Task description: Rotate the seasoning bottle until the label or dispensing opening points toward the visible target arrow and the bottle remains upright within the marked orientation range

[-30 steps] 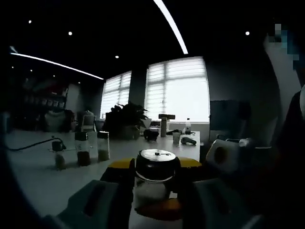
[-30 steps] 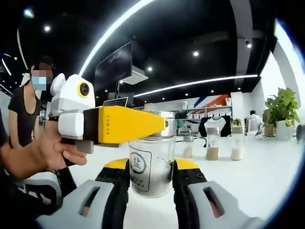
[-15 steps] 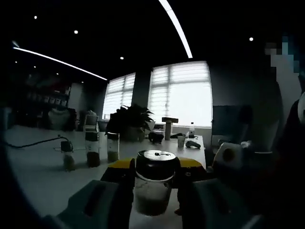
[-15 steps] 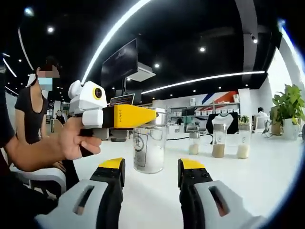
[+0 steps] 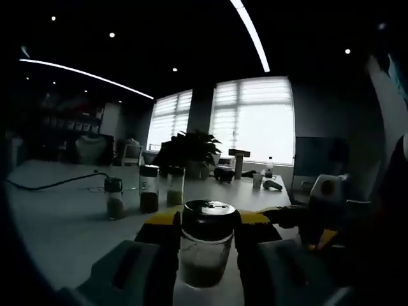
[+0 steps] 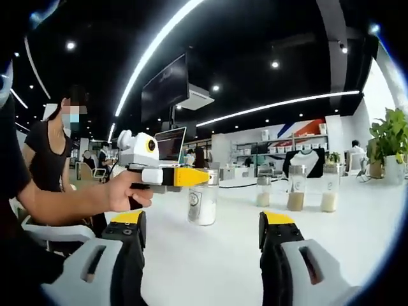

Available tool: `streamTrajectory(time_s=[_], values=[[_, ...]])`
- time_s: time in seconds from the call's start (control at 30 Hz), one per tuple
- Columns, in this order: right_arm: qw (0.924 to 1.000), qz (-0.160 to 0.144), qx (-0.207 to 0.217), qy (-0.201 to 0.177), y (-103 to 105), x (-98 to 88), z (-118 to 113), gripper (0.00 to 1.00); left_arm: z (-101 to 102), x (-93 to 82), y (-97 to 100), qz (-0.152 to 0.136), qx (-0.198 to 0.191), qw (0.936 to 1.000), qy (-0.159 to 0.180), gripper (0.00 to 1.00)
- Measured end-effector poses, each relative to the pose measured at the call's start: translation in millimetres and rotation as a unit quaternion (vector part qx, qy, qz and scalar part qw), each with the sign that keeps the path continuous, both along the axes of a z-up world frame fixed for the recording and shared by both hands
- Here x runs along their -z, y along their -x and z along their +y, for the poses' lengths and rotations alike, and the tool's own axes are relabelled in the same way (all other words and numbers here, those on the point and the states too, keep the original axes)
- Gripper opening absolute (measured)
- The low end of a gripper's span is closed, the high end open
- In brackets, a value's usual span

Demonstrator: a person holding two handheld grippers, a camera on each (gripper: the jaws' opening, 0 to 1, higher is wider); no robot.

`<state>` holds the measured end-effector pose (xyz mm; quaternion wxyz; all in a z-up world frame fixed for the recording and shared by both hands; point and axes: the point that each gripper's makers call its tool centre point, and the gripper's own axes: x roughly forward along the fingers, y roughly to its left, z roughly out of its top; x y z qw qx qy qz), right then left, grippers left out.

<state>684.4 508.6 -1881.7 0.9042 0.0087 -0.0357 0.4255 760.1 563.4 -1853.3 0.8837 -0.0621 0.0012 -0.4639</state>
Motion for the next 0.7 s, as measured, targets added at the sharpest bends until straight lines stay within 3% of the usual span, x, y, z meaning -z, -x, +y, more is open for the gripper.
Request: streamTrajectory(time_s=[0.17, 0.7], values=[[1.0000, 0.001, 0.003, 0.006, -1.5, 2.8, -0.3, 0.78, 9.5, 6.8, -10.5, 0.013, -0.004, 0.9999, 0.008, 0.34], [0.9999, 0.000, 0.006, 0.012, -4.2, 5.4, -2.1, 0.77, 22.8, 30.3, -38.0, 0.020, -0.010, 0.9995, -0.024, 0.35]])
